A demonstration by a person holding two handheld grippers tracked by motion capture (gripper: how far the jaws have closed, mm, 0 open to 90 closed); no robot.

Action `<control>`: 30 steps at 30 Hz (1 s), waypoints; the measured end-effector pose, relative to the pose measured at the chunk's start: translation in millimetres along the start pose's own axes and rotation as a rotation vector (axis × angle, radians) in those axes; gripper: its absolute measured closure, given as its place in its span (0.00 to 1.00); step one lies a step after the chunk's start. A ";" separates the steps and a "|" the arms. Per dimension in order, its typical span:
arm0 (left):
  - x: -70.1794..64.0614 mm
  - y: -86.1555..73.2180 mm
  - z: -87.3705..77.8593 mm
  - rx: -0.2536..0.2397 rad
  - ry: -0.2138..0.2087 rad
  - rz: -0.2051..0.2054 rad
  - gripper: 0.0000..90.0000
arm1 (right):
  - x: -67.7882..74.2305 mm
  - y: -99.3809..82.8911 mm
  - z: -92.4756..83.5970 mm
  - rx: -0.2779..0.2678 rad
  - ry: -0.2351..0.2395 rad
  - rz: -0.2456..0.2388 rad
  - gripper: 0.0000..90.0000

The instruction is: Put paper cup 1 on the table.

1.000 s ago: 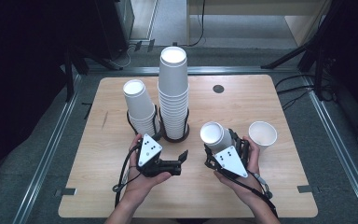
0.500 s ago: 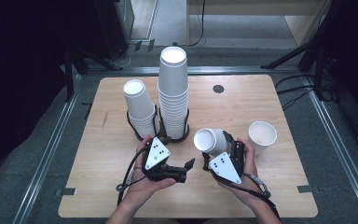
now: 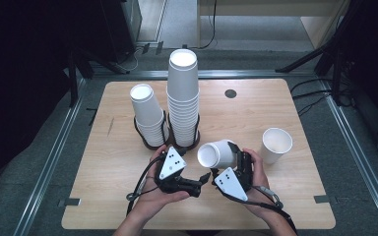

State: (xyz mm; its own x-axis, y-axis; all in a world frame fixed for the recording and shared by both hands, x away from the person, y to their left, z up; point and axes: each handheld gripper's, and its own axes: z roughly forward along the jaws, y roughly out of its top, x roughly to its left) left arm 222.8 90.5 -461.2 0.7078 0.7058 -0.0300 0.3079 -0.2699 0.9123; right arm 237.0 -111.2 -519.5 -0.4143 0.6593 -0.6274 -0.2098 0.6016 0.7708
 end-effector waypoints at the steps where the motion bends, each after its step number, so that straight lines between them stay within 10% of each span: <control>1: -0.1 -0.1 0.4 0.002 -0.001 -0.004 0.00 | 1.1 0.1 0.2 0.000 0.002 -0.009 0.16; 30: -5.4 1.9 3.1 0.030 -0.055 -0.047 0.15 | 19.2 7.2 -5.4 -0.076 0.101 -0.119 0.16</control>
State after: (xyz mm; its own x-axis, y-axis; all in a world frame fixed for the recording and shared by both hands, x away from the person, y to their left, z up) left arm 221.5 84.1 -460.5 0.7259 0.6811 -0.0953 0.3595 -0.2577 0.8968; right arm 222.8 -96.7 -525.4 -0.4687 0.5342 -0.7035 -0.3279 0.6343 0.7001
